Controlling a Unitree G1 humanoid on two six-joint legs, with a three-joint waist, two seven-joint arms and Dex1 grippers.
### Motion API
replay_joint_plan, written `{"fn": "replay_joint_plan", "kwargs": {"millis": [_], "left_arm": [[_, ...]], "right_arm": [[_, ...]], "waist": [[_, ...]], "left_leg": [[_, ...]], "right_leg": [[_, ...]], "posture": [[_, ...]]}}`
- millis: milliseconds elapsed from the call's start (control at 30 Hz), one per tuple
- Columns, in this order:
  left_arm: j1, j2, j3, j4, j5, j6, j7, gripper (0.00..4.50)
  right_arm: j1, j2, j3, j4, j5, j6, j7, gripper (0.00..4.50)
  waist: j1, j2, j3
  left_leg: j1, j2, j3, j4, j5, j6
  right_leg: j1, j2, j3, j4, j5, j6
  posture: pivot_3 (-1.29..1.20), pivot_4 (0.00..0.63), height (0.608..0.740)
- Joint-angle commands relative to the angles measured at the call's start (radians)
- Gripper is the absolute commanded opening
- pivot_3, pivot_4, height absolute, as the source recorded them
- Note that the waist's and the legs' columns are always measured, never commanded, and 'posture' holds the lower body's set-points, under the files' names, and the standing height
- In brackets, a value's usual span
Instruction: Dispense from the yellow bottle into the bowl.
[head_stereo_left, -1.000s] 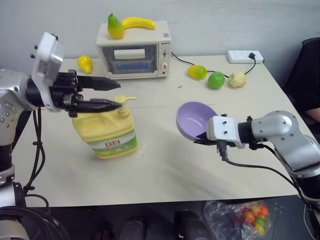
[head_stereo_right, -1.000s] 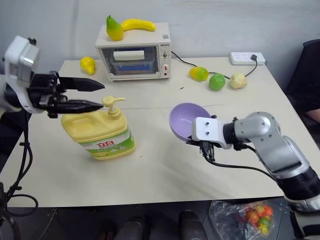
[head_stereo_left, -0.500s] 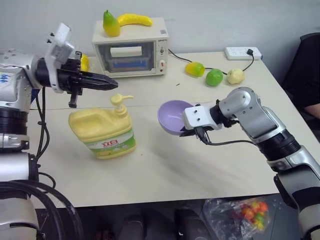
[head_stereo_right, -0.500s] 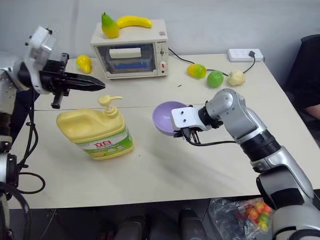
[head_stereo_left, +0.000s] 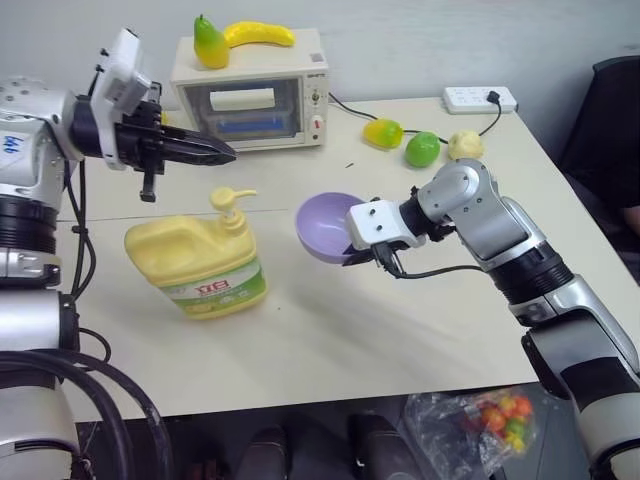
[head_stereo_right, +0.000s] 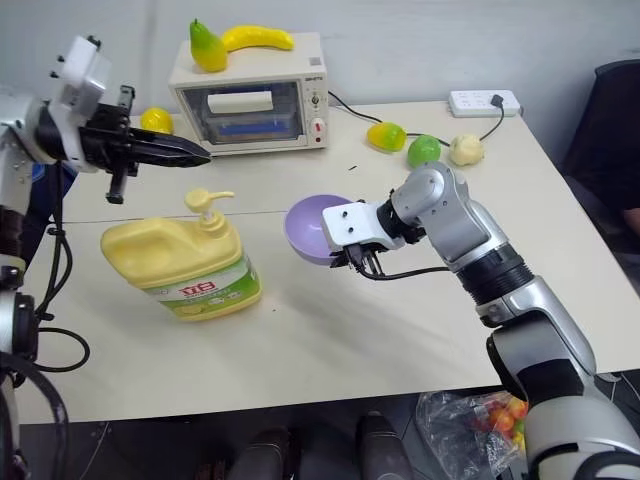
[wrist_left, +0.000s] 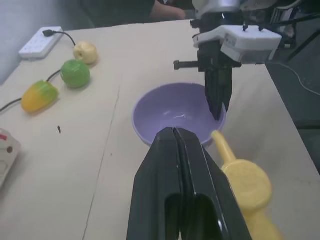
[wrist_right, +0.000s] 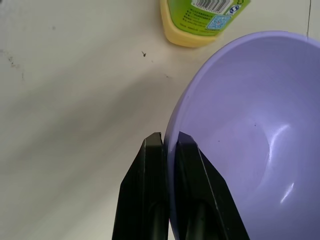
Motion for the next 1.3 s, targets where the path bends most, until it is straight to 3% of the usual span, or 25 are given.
{"fn": "replay_joint_plan", "kwargs": {"millis": [33, 300, 1000, 1300], "left_arm": [[0.083, 0.054, 0.068, -0.194, -0.061, 0.090, -0.066, 0.01], [0.296, 0.085, 0.169, -0.455, -0.076, 0.208, 0.101, 0.01], [0.296, 0.049, 0.188, -0.382, -0.024, 0.166, 0.161, 0.01], [0.339, 0.033, 0.171, -0.404, -0.013, 0.173, 0.174, 0.01]], "right_arm": [[-0.028, 0.008, -0.034, -0.037, 0.030, -0.006, 0.037, 0.00], [-0.045, 0.022, -0.041, -0.089, 0.060, 0.019, 0.067, 0.00], [-0.203, 0.093, -0.039, -0.013, 0.105, -0.026, 0.119, 0.00], [-0.200, 0.093, -0.034, -0.050, 0.131, -0.010, 0.124, 0.00]], "waist": [[-0.004, 0.000, 0.000], [0.000, 0.000, 0.000], [-0.002, 0.000, 0.000], [-0.002, 0.000, 0.000]], "left_leg": [[0.000, 0.000, 0.000, 0.000, 0.000, 0.000], [0.000, 0.000, 0.000, 0.001, 0.000, -0.001], [0.000, 0.000, 0.000, 0.002, 0.001, -0.001], [0.001, 0.000, 0.000, 0.002, 0.001, -0.001]], "right_leg": [[0.000, 0.000, 0.000, 0.000, 0.000, 0.000], [-0.001, 0.000, 0.002, 0.002, 0.000, 0.000], [-0.001, 0.000, 0.000, 0.004, 0.000, 0.000], [-0.001, 0.000, 0.000, 0.005, 0.000, 0.000]], "posture": [[0.00, 0.150, 0.740], [0.00, 0.150, 0.740], [0.00, 0.150, 0.740], [0.00, 0.150, 0.740]]}}
